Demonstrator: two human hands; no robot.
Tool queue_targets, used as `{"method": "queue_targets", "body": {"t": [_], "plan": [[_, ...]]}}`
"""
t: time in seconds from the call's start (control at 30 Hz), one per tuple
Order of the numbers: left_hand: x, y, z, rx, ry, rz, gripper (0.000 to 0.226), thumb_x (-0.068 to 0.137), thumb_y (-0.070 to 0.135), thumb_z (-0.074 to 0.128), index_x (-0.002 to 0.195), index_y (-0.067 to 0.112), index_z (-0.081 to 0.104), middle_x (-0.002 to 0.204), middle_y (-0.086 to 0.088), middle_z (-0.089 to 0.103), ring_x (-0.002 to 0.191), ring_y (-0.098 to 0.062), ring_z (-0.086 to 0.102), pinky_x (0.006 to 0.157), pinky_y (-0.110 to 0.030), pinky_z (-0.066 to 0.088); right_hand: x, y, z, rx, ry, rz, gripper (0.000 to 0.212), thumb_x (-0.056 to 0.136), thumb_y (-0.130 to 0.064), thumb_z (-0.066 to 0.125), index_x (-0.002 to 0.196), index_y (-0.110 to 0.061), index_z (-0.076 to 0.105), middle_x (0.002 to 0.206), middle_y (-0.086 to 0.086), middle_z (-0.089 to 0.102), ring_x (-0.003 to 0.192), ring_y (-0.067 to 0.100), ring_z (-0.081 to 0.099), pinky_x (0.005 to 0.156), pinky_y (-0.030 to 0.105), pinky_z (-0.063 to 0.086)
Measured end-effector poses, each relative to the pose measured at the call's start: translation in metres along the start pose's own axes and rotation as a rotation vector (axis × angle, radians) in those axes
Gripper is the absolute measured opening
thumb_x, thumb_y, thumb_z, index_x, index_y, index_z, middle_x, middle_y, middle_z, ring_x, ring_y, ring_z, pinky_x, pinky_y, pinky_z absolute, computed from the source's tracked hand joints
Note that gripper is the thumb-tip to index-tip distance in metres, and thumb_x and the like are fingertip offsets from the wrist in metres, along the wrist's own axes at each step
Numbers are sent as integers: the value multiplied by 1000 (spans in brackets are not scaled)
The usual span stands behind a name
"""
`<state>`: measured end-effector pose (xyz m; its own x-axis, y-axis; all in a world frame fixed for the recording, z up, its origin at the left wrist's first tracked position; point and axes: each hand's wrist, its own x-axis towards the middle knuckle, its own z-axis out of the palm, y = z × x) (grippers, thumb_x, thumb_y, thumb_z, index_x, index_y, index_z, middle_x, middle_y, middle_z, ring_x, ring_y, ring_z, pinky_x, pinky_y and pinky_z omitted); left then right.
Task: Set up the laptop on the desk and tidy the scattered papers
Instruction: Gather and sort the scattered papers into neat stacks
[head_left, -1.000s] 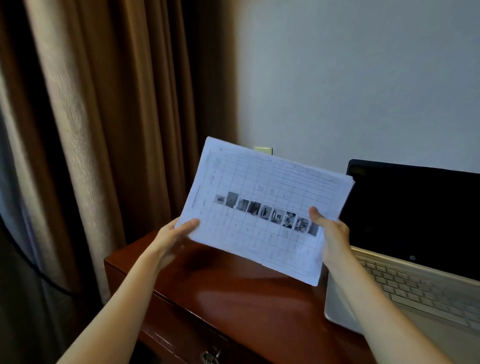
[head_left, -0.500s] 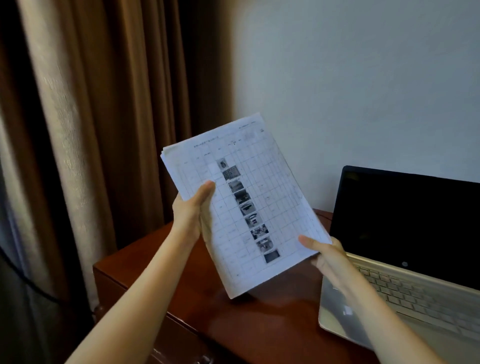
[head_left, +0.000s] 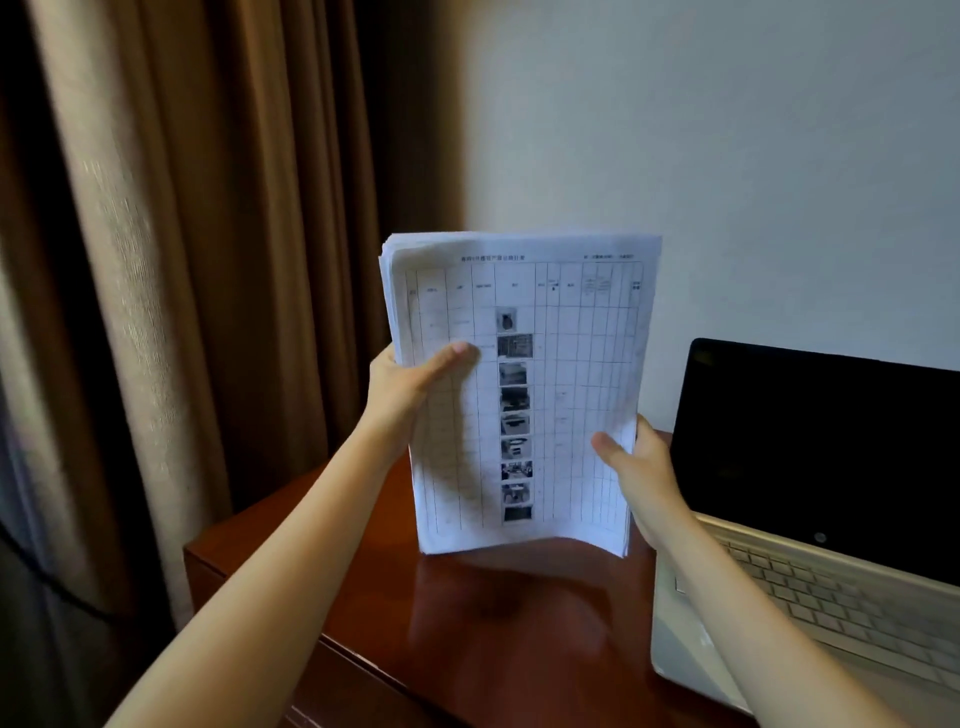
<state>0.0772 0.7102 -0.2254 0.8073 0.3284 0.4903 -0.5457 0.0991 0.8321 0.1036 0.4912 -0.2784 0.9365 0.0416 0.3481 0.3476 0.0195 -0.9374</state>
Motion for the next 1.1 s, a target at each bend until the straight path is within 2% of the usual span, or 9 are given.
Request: {"method": "queue_targets", "body": {"t": [0.2, 0.3, 0.5, 0.57, 0.63, 0.73, 0.87, 0.97, 1.1], "plan": [[15, 6, -9, 114, -23, 63, 55, 76, 27, 75, 123, 10, 52, 109, 1, 65, 91, -6, 65, 62, -12, 53, 15, -21, -1, 55, -116, -25, 43, 77, -16, 70, 116, -17, 53, 108, -4, 61, 111, 18, 56, 95, 31, 43], [12, 9, -8, 114, -71, 57, 74, 59, 47, 77, 122, 17, 51, 109, 5, 64, 94, -5, 65, 68, -15, 54, 23, -22, -3, 210, -76, -7, 81, 37, -51, 88, 105, -19, 60, 104, -4, 66, 106, 17, 62, 91, 32, 49], [7, -1, -3, 109, -43, 1, 33, 70, 22, 77, 100, 20, 62, 94, 7, 68, 83, -2, 66, 67, -14, 54, 27, -21, 2, 257, -226, 87, 104, 4, -53, 90, 99, -21, 62, 102, -3, 69, 98, 15, 64, 84, 31, 54], [2, -7, -6, 116, -64, -49, 28, 75, 17, 74, 101, 13, 65, 88, 7, 71, 79, -2, 68, 70, -15, 56, 21, -23, 4, 203, -209, 87, 96, 14, -48, 92, 100, -18, 62, 105, -3, 67, 104, 17, 61, 95, 36, 48], [-4, -14, -8, 102, -96, -87, 20, 80, 10, 70, 99, 9, 66, 75, 10, 74, 73, 1, 69, 65, -12, 55, 17, -22, 8, 173, -174, 82, 67, 50, -29, 88, 106, -17, 55, 110, -4, 61, 114, 17, 52, 107, 37, 34], [-10, -19, -10, 90, -138, -93, 15, 83, 4, 65, 90, 17, 62, 67, 18, 71, 67, 7, 68, 58, -8, 51, 19, -14, 13, 187, -35, 85, 43, 78, -9, 72, 116, -12, 52, 110, -1, 57, 115, 15, 47, 105, 31, 27], [-12, -17, -17, 205, -217, -174, 22, 77, 14, 73, 95, 21, 64, 92, 9, 71, 79, 1, 69, 62, -12, 53, 20, -14, 12, 241, 83, 91, 30, 79, -5, 71, 104, -13, 56, 98, -3, 61, 106, 15, 52, 102, 29, 34], [-22, -27, -34, 340, -345, -335, 28, 75, 23, 75, 101, 21, 65, 105, 1, 70, 92, -13, 69, 71, -22, 56, 19, -10, 7, 331, 159, 134, 40, 74, -9, 76, 110, -6, 59, 114, 4, 64, 115, 23, 55, 107, 41, 39], [-40, -50, -52, 241, -166, -385, 55, 53, 44, 81, 98, 17, 67, 97, -6, 72, 74, -17, 69, 60, -23, 52, 16, -4, 6, 515, 214, 203, 49, 63, -26, 82, 106, -13, 64, 118, 7, 65, 112, 28, 59, 99, 50, 46]]}}
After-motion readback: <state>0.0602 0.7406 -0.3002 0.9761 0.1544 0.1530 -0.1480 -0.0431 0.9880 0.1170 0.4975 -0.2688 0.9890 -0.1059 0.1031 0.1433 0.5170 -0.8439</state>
